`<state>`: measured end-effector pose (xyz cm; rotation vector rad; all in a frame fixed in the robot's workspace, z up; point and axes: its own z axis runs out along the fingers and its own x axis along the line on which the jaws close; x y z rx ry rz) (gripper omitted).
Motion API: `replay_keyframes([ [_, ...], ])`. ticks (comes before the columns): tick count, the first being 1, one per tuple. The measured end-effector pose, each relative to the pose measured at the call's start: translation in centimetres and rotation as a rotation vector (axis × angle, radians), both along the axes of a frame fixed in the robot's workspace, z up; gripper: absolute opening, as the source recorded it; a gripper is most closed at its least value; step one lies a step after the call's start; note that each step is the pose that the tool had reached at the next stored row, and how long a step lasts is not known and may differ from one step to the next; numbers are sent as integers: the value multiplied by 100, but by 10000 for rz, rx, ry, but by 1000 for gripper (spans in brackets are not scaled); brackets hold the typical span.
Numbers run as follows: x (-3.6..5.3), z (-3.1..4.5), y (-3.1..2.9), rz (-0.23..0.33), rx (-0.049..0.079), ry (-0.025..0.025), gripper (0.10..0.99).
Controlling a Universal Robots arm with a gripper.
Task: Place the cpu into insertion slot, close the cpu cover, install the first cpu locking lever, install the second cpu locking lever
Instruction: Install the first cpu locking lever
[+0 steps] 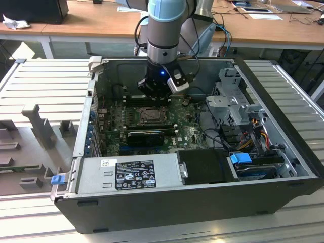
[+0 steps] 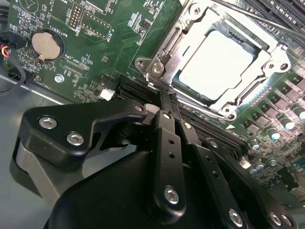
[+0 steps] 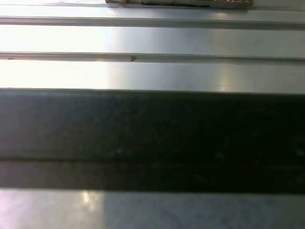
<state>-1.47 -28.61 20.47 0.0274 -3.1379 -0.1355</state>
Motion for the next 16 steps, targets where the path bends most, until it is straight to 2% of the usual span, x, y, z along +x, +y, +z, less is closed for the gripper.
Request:
replay_keyframes([
  [6,-1,-34,-5,-2,-44,1,106],
  [11,4,-35,-4,-1,24,0,106],
  [15,5,34,-4,-1,23,0,106],
  [16,5,92,-4,-2,25,-1,106],
])
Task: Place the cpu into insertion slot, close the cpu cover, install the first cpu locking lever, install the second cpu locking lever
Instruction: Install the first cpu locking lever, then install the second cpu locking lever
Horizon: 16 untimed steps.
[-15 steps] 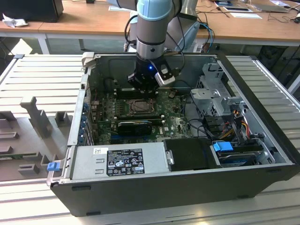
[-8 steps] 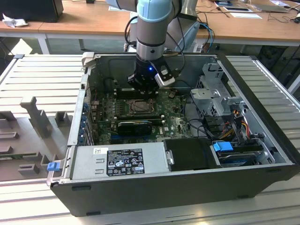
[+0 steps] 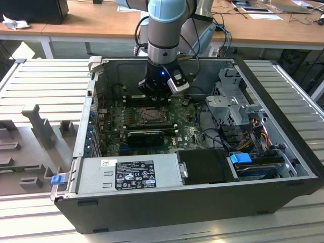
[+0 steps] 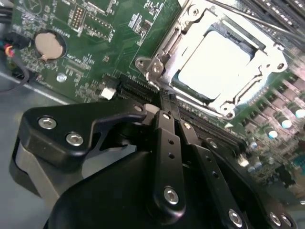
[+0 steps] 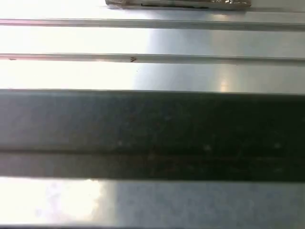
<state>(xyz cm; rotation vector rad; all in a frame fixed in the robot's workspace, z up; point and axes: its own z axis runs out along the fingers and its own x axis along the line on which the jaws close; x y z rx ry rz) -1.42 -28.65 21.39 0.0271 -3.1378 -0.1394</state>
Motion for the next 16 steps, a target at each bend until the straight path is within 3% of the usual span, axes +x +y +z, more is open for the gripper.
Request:
replay_keyframes([
  [1,0,53,0,1,-3,1,106],
  [16,1,53,-54,-2,-17,2,106],
])
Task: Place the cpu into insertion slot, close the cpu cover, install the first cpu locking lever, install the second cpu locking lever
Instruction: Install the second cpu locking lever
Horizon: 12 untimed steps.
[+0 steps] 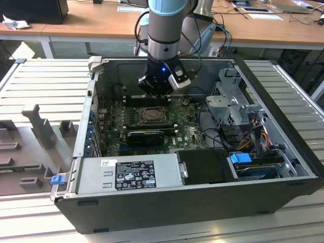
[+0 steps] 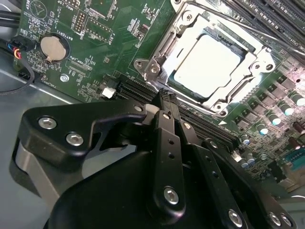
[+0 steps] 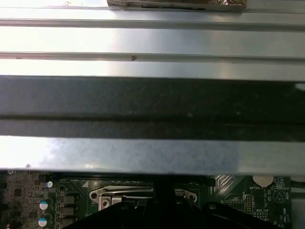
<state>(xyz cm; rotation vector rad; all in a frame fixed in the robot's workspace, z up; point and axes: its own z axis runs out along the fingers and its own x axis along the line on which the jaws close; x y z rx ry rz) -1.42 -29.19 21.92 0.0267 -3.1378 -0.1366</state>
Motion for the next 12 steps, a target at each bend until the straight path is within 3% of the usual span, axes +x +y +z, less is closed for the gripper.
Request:
replay_keyframes([
  [8,0,0,-38,-1,-3,-1,106],
  [12,2,42,-42,-1,-4,0,106],
])
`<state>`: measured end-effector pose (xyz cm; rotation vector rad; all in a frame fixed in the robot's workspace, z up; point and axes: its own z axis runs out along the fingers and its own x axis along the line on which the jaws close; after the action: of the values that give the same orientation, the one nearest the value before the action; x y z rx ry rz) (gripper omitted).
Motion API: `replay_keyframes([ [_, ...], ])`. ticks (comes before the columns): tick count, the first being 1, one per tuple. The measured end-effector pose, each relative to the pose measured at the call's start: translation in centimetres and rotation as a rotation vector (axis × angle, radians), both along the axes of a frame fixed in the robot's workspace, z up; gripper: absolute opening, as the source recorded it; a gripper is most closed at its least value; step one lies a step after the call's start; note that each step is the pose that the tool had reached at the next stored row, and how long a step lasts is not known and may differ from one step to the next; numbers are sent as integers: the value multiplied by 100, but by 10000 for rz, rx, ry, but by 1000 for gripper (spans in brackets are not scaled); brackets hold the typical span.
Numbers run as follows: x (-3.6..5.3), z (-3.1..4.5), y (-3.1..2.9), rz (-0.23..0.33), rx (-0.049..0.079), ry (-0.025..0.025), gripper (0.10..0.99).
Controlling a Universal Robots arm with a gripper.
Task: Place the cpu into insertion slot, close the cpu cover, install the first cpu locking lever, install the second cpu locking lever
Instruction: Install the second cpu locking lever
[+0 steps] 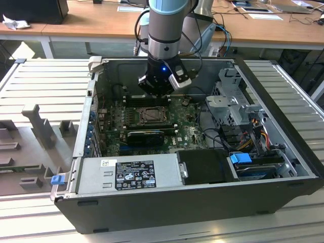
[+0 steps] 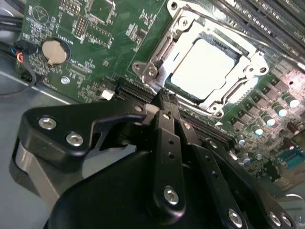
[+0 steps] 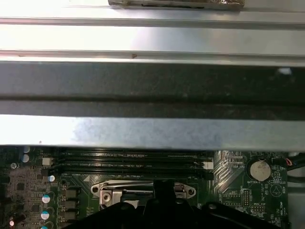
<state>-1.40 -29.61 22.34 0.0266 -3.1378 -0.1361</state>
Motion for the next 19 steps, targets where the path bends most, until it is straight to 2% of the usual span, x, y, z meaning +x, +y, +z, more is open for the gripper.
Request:
replay_keyframes([
  [19,0,-2,-104,0,-5,0,106],
])
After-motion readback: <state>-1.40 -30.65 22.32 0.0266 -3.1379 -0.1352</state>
